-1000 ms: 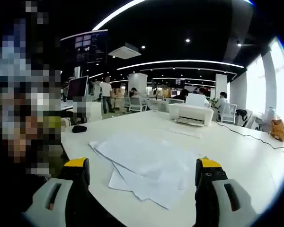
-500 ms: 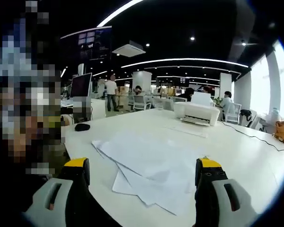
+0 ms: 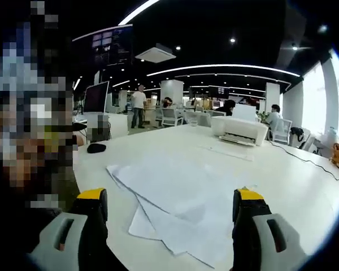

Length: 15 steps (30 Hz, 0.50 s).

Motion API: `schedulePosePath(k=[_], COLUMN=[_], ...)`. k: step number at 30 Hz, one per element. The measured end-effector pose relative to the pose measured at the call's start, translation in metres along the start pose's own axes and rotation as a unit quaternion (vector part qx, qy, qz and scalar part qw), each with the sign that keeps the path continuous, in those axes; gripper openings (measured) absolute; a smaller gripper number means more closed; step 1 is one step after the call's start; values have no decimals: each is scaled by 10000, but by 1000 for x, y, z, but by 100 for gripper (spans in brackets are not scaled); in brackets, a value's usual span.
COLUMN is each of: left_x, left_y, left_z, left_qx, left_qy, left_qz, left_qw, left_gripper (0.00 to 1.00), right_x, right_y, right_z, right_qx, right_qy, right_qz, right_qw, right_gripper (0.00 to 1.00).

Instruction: Organize the stack of printing papers by aligning and flattening the scattered papers on the table

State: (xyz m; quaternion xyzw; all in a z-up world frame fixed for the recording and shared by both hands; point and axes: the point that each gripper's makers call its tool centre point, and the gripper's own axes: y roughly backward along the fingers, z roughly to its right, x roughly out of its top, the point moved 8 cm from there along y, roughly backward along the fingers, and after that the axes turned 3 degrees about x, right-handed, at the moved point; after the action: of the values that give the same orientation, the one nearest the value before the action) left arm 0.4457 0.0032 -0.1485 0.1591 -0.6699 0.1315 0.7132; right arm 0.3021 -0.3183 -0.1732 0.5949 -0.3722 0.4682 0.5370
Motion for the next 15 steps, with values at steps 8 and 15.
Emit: schedulePosePath(k=[8,15], left_x=[-1,-2], left_y=[0,1], left_z=[0,-1], left_qx=[4,6], left_qy=[0,15], left_qz=[-9,7], left_qw=[10000,10000], left_gripper=[96,96], right_x=[-10,-32], right_y=[-16,-29], right_z=[11,14], right_qx=[20,-2], right_qy=[-131,-243], right_qz=[-178,-380], right_qw=[9998,9990], right_gripper=[86,83])
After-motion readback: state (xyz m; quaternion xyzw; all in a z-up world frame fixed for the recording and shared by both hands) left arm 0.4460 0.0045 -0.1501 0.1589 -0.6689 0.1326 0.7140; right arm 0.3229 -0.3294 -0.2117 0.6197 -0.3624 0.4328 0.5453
